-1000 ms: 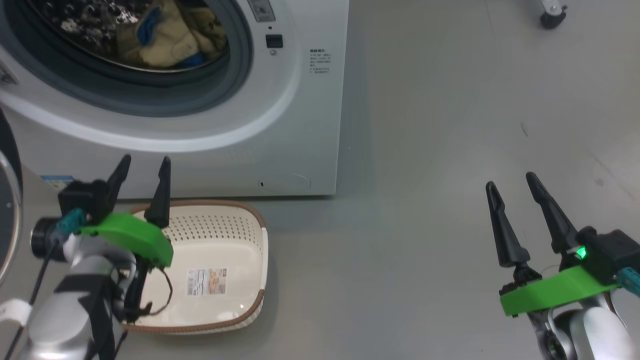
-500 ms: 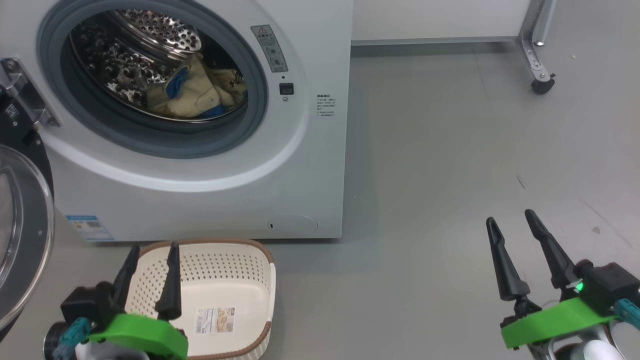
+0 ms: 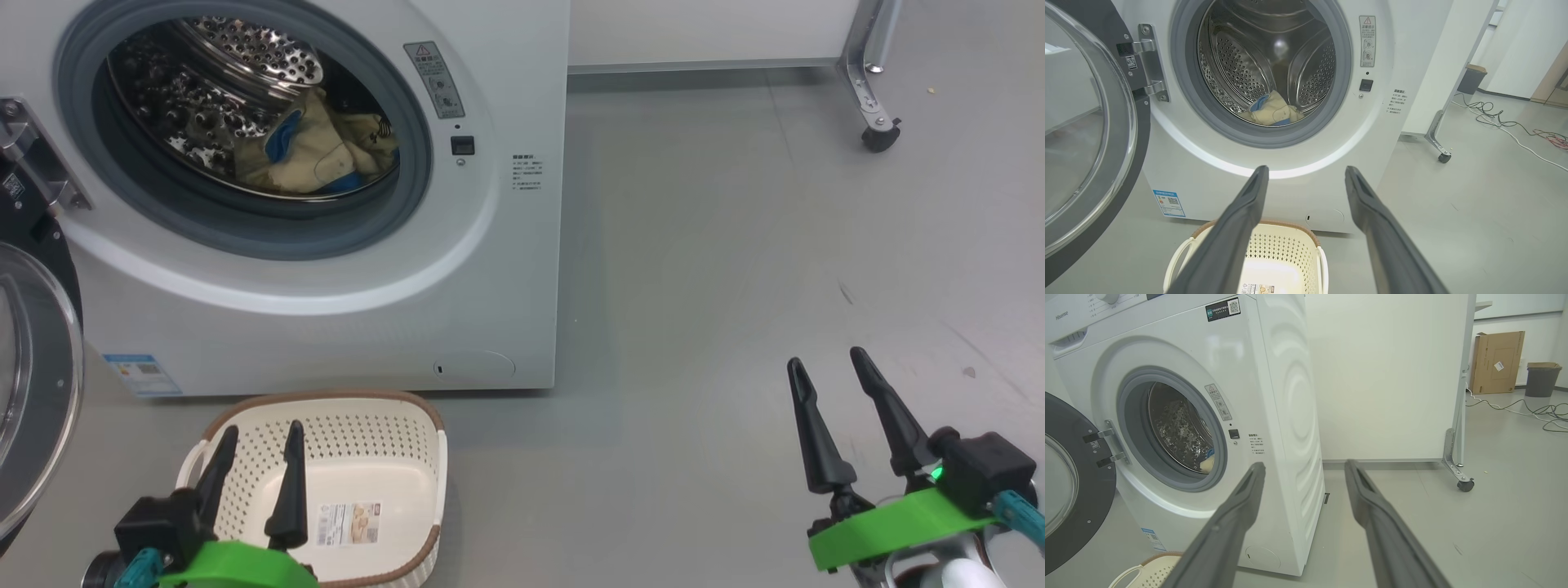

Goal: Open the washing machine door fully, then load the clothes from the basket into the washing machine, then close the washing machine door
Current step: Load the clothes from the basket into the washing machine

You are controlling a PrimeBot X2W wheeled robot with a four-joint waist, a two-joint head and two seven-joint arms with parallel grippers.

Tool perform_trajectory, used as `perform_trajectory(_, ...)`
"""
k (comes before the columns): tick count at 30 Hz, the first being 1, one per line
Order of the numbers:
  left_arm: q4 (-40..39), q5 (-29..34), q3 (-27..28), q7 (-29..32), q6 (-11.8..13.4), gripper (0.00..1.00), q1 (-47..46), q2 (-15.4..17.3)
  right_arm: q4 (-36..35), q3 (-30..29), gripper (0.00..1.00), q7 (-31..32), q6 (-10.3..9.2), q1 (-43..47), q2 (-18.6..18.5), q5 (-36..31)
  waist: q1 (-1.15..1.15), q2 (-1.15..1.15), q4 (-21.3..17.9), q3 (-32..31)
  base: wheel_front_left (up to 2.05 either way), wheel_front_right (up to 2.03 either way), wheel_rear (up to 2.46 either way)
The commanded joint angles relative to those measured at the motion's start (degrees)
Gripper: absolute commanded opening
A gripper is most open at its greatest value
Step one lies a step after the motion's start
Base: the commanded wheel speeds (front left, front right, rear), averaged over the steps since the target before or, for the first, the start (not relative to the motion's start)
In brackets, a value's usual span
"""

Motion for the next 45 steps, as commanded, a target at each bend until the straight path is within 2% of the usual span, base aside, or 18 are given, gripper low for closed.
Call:
perform_trajectory(1, -1.41, 0.70, 3.03, -0.71, 0.50, 1.00, -1.75, 0.95, -1.57, 1.37, 1.00, -0.41, -0.16, -1.15, -0.40, 0.23, 0.01, 0.00, -0.05, -0.01, 0.00, 0.00, 0.00)
perform_trajectory(45, 2.36, 6.61, 8.34, -0.83, -6.42, 1.00, -1.93, -5.21, -1.00, 0.70, 1.00, -0.67, -0.16, -2.22, -0.32, -0.13, 0.01, 0.00, -0.62, 0.59, 0.00, 0.00, 0.00)
